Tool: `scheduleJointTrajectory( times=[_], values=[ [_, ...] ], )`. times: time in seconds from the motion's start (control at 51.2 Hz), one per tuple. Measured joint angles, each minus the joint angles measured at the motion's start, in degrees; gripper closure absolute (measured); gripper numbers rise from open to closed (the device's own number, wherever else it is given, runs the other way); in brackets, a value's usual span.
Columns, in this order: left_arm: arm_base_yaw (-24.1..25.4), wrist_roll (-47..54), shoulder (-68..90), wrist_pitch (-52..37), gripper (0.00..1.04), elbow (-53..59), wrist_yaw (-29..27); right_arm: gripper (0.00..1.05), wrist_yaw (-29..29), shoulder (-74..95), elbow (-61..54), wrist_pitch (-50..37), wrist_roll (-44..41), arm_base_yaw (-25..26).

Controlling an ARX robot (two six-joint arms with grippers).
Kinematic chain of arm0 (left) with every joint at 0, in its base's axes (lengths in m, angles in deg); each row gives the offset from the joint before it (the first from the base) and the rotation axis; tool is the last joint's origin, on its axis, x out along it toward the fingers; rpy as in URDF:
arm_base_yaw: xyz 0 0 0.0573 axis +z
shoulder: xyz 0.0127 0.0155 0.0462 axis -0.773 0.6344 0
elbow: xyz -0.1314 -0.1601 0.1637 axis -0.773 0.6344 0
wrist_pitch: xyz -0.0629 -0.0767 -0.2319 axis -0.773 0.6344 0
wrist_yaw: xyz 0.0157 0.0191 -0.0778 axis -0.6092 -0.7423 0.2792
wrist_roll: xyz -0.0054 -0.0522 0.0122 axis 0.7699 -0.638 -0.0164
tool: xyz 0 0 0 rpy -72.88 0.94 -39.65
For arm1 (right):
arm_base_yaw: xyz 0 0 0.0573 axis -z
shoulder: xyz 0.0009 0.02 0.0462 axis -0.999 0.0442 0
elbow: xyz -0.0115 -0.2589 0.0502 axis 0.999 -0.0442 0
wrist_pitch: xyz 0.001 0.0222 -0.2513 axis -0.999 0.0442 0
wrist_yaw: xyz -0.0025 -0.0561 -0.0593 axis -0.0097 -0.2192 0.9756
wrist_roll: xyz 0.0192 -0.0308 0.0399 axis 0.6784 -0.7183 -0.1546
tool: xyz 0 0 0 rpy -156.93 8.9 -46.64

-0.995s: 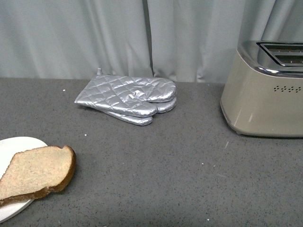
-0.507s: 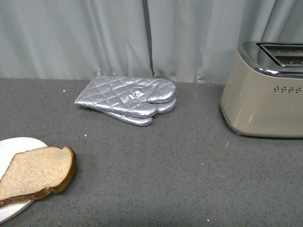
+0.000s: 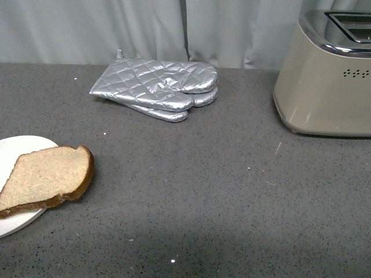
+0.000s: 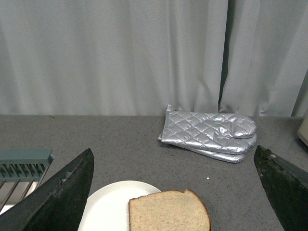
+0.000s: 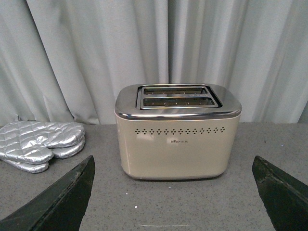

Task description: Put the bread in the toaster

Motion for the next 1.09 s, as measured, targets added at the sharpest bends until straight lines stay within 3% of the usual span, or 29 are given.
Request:
scheduleJointTrajectory(
  times=[1.093],
  values=[
    [0.00, 0.00, 0.00, 0.00, 0.07, 0.00, 0.00, 0.09, 0.00, 0.00, 0.00, 0.00, 0.00, 0.00]
  ],
)
